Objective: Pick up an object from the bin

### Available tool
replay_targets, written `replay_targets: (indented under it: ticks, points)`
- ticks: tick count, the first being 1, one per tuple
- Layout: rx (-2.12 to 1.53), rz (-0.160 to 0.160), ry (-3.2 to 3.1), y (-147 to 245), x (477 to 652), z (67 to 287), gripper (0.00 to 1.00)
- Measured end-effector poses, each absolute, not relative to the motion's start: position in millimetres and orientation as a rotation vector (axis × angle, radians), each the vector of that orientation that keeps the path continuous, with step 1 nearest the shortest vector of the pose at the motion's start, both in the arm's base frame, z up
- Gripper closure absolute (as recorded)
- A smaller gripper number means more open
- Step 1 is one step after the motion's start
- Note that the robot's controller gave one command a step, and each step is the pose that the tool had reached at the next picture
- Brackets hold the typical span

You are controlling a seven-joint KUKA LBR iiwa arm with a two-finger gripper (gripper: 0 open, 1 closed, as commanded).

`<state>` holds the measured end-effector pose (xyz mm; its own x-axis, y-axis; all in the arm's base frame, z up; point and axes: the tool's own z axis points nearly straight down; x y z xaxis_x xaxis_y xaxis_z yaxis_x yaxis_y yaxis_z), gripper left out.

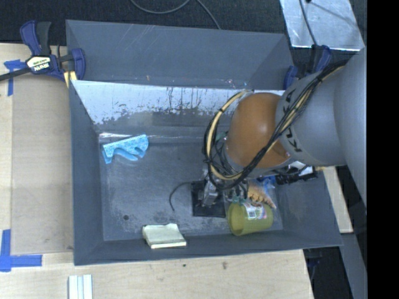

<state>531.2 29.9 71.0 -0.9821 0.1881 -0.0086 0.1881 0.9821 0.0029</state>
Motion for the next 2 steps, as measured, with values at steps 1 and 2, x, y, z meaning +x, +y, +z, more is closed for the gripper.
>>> replay_targets:
  ticks: [1,2]
  points:
    - [0.296,0.002,3.122,30,529.7,76,1.00]
    - [0.297,0.003,3.120,30,530.0,93,1.00]
